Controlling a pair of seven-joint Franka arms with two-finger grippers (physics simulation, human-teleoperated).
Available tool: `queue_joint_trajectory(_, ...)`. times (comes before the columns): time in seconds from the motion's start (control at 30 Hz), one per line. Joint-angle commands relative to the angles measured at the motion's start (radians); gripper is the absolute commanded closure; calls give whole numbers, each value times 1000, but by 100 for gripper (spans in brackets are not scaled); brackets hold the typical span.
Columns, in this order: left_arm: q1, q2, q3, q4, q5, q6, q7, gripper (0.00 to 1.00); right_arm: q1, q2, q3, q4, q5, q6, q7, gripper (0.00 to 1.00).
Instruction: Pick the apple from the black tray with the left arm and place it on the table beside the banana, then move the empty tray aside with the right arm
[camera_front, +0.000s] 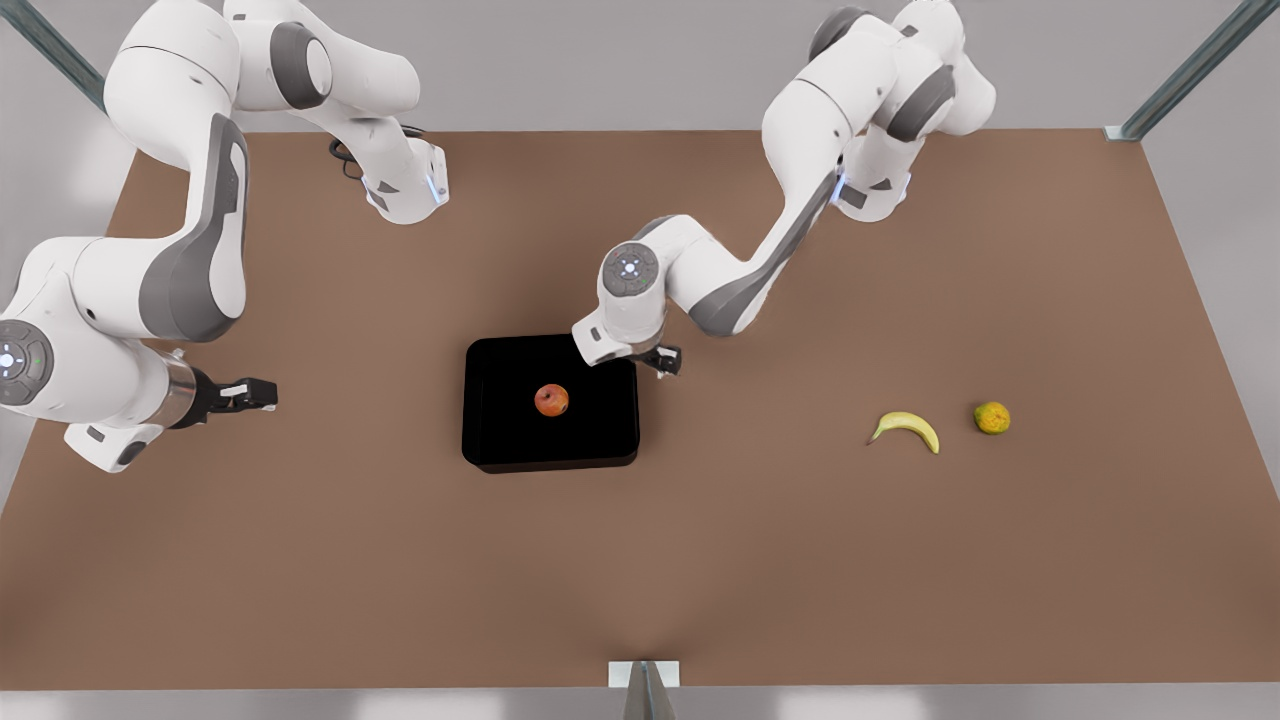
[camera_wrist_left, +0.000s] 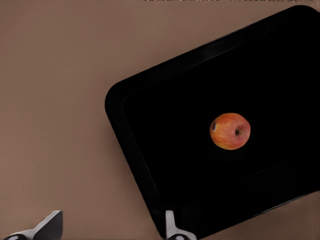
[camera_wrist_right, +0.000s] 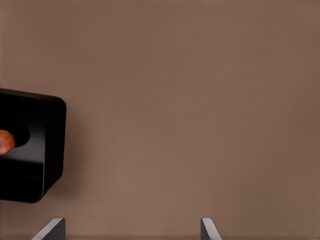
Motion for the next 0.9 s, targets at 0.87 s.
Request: queue_joint_trajectory(0.87,-204,426,65,335,215,338,-837,0,3,0,3,0,-1,0,-16,0)
